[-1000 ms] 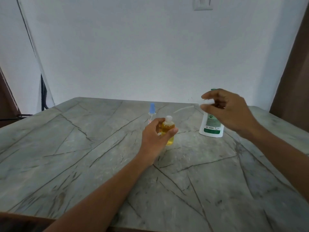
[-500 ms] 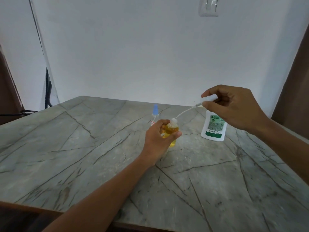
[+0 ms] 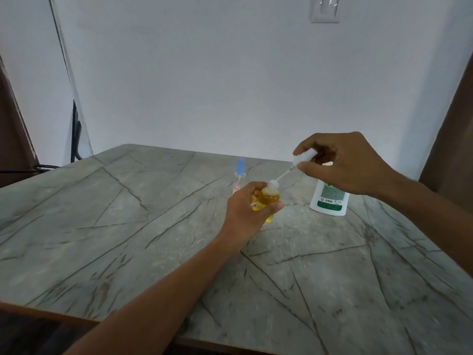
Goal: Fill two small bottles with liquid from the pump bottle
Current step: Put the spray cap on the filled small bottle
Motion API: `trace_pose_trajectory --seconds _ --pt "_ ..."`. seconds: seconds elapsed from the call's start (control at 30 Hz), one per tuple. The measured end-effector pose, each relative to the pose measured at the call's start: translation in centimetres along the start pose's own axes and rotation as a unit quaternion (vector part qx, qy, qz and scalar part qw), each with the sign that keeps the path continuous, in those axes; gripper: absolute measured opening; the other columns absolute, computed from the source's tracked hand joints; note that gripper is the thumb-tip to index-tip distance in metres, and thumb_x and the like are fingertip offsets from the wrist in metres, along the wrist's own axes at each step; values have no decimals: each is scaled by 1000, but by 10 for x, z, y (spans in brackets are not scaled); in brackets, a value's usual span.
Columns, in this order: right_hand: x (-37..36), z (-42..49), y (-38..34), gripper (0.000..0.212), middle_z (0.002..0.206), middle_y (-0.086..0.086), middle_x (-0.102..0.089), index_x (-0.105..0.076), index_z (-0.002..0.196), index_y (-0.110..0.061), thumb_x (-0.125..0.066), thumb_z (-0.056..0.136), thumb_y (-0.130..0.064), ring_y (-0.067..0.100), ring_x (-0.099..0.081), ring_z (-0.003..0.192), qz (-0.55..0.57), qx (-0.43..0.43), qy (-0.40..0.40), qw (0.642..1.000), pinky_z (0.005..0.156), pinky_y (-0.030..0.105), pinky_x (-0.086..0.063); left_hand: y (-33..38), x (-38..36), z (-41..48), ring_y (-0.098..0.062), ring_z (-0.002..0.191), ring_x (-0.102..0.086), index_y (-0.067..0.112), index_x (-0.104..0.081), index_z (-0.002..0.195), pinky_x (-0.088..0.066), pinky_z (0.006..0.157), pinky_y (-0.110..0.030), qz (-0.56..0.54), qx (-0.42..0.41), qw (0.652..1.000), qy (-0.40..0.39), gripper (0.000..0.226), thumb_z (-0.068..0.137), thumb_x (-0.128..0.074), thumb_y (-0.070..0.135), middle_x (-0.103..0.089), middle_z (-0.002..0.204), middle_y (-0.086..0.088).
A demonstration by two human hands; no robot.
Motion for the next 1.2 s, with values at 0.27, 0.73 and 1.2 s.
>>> trace_pose_trajectory --seconds 0.27,0.73,1.2 --pt "-23 26 -6 26 88 -7 -72 -70 103 -21 -78 78 -22 2 -67 75 -40 39 -144 988 73 22 -56 -1 0 0 -5 97 -60 29 -59 117 -49 79 -14 21 -3 1000 2 51 73 -78 46 -62 104 16" --pt "-42 44 -9 21 79 -16 -66 -72 100 -22 -77 81 -16 1 -64 73 -92 42 -254 962 68 14 -47 -6 -3 3 -14 97 -64 25 -61 119 -56 85 -28 39 -1 999 15 55 72 -76 52 -67 107 10" --pt "-49 51 -3 74 57 3 -65 -64 66 -5 -42 72 -75 10 -51 50 -165 44 -264 949 57 23 -40 -7 -4 4 -9 99 -63 29 -58 125 -55 86 -28 39 3 999 10 63 71 -75 56 -66 111 13"
Point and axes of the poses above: each hand's wrist, its own z-axis towards the middle knuckle, its own x-axis out of the back of the hand, y = z × x, the point moved 2 cm from there along z, towards the middle knuckle
